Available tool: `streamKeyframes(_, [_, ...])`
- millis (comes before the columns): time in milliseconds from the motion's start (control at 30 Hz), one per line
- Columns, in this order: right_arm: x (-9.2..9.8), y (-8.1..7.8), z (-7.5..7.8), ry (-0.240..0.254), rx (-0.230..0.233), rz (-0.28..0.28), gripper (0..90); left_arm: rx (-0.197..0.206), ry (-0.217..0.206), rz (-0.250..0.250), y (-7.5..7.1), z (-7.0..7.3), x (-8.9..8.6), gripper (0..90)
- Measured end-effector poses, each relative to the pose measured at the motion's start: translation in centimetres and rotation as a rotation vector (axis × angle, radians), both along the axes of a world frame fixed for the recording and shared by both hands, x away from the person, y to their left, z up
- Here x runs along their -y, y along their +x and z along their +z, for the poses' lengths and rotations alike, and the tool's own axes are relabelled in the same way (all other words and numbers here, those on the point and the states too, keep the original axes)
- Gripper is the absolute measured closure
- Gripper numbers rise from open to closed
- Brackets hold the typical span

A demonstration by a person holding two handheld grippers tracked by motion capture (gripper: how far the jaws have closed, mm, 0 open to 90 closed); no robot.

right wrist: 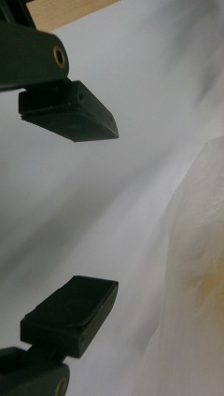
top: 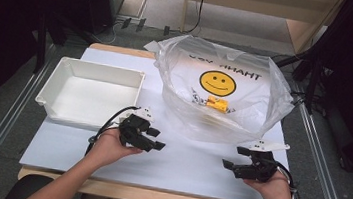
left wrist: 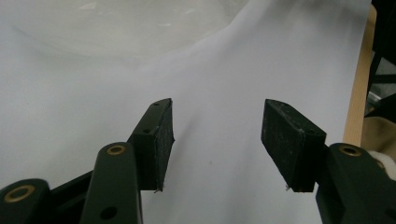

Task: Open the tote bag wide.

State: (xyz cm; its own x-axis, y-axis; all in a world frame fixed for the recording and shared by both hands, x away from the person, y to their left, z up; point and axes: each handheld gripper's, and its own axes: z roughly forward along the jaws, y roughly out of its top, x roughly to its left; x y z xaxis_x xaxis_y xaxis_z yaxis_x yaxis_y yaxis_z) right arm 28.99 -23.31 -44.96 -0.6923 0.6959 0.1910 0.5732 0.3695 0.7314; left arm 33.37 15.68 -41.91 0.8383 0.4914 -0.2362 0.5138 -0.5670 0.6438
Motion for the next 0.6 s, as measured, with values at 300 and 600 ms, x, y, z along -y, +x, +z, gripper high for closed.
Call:
streamKeyframes(300, [0.2, -0.1, 0.3, 0.011, -0.003, -0.001, 30.2, 0.019, 0.006, -0.01, 0.2, 0.0, -0.2, 42.2])
streamKeyframes(600, [1.2, -0.4, 0.6, 0.019, 0.006, -0.013, 31.8, 0.034, 0.001, -0.001, 0.2, 0.2, -0.7, 41.5])
